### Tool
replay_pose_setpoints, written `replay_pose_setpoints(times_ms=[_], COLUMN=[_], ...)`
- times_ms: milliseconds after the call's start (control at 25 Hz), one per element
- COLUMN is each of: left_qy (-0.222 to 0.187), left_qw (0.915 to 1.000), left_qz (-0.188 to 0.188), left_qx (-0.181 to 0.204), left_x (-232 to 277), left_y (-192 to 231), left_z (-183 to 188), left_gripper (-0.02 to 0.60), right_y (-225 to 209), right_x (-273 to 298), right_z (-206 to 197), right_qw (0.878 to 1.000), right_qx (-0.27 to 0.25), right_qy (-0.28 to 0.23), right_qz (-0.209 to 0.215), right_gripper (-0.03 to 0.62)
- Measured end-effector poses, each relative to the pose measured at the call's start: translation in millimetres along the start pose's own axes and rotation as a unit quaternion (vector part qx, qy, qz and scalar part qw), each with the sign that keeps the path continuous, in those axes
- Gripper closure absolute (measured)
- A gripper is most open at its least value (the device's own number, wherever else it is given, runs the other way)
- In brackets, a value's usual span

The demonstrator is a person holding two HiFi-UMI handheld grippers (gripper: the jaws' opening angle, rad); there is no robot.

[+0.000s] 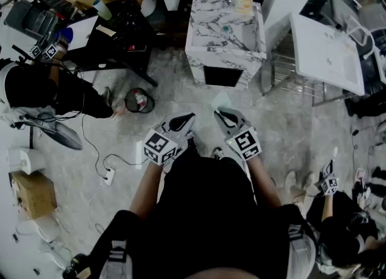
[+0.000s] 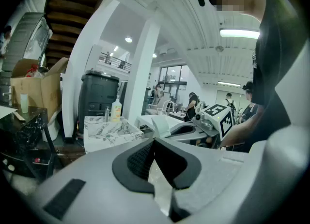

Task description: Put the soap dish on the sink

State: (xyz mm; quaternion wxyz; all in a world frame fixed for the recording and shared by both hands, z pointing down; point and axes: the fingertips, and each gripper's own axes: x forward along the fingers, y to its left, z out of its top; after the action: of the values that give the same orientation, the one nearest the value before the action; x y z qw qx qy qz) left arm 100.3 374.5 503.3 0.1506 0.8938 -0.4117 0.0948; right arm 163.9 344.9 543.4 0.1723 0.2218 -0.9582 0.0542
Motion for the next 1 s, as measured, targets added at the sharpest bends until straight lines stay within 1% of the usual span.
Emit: replay_pose_setpoints(times_ms=[280, 480, 760, 1000], left_qy=[-0.014, -0.019, -0.019, -0.025], left_qw=[0.9999, 0.9997, 0.9995, 0.9993], left_qz=[0.007, 0.014, 0.023, 0.027], left_qx=[-0.006, -0.008, -0.01, -0.007], left_x=[4, 3, -2, -6], left_y=[-36, -49, -55, -58], left_z=[-6, -12, -20, -17], left_gripper=[0.581, 0.581, 0.581, 0.581], right_y=[15, 24, 34, 37], right_x=[-36, -46, -49, -50], right_z=[-23, -34, -30, -26], right_qw=[1.0, 1.0, 0.999, 0.999], right_qx=[0.0, -0.007, -0.01, -0.016], right_qy=[0.004, 0.01, 0.003, -0.002], right_qz=[0.008, 0.017, 0.031, 0.036], right_gripper=[0.595, 0.595, 0.595, 0.595])
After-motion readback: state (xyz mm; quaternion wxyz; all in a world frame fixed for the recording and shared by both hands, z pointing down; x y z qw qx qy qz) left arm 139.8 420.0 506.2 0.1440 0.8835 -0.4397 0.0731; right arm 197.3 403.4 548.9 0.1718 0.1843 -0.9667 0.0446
